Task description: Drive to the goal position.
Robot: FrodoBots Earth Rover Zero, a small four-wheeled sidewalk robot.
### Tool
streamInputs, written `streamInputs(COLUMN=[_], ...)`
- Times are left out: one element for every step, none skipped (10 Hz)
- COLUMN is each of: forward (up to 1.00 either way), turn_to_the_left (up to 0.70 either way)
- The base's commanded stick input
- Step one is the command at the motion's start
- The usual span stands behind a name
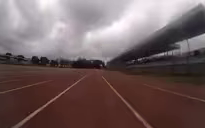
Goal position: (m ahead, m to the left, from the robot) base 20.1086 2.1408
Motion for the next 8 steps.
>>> streamInputs(forward=[0.70,0.70,0.70,0.70,0.70,0.70,0.70,0.70], turn_to_the_left=[0.00,0.00,0.00,0.00,0.00,0.00,0.00,0.00])
